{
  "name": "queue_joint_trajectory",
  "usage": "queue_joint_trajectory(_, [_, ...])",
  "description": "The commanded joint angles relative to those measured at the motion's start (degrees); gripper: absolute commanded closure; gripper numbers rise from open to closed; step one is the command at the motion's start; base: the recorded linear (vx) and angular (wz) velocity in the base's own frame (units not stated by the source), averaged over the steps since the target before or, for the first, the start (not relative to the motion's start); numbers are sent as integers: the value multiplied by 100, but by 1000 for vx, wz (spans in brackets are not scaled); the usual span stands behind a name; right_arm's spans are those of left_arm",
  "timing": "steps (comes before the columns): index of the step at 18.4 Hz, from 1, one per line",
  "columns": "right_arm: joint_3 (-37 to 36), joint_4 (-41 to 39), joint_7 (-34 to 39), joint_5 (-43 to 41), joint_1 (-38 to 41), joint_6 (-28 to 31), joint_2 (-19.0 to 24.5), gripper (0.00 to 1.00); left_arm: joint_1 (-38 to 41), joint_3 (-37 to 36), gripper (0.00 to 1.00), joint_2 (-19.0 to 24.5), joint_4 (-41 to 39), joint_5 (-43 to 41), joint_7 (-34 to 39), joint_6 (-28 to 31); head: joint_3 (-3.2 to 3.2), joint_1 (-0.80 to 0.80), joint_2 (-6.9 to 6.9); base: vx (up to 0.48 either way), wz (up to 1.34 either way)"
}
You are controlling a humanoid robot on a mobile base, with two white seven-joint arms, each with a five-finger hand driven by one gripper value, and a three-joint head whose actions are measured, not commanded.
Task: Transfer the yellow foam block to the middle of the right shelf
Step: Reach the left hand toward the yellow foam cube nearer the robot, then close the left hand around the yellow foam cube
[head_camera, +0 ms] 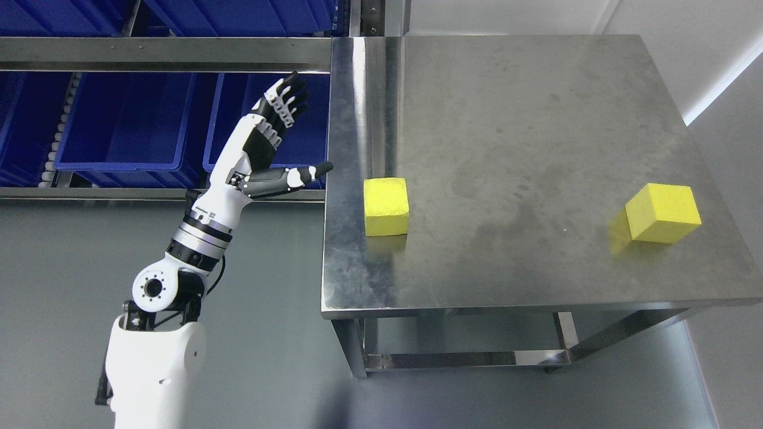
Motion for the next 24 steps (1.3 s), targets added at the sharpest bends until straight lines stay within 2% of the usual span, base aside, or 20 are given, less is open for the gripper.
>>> queue_joint_trajectory(1, [1, -100, -6, 18, 9, 5, -100, 0, -612, -480, 0, 551, 289, -856, -1229, 30, 0, 0, 0, 0, 0])
queue_joint_trajectory(4, [1, -100, -6, 18, 9, 5, -100, 0, -769, -822, 0, 542, 316, -1279, -1405, 64, 0, 0, 0, 0, 0])
queue_joint_trajectory(9, [1, -100, -6, 18, 9, 5, -100, 0, -1007, -1254, 0, 481, 957, -1947, -1423, 65, 0, 0, 0, 0, 0])
queue_joint_trajectory(17, [1, -100, -6, 18, 9, 5, -100, 0, -1438, -1949, 0, 445, 1757, -2168, -1423, 74, 0, 0, 0, 0, 0])
queue_joint_trajectory(20, [1, -100, -6, 18, 9, 5, -100, 0, -1535, -1940, 7, 428, 1872, -2221, -1423, 74, 0, 0, 0, 0, 0])
queue_joint_trajectory(24, [1, -100, -6, 18, 9, 5, -100, 0, -1535, -1800, 31, 401, 1872, -2168, -1441, 12, 0, 0, 0, 0, 0])
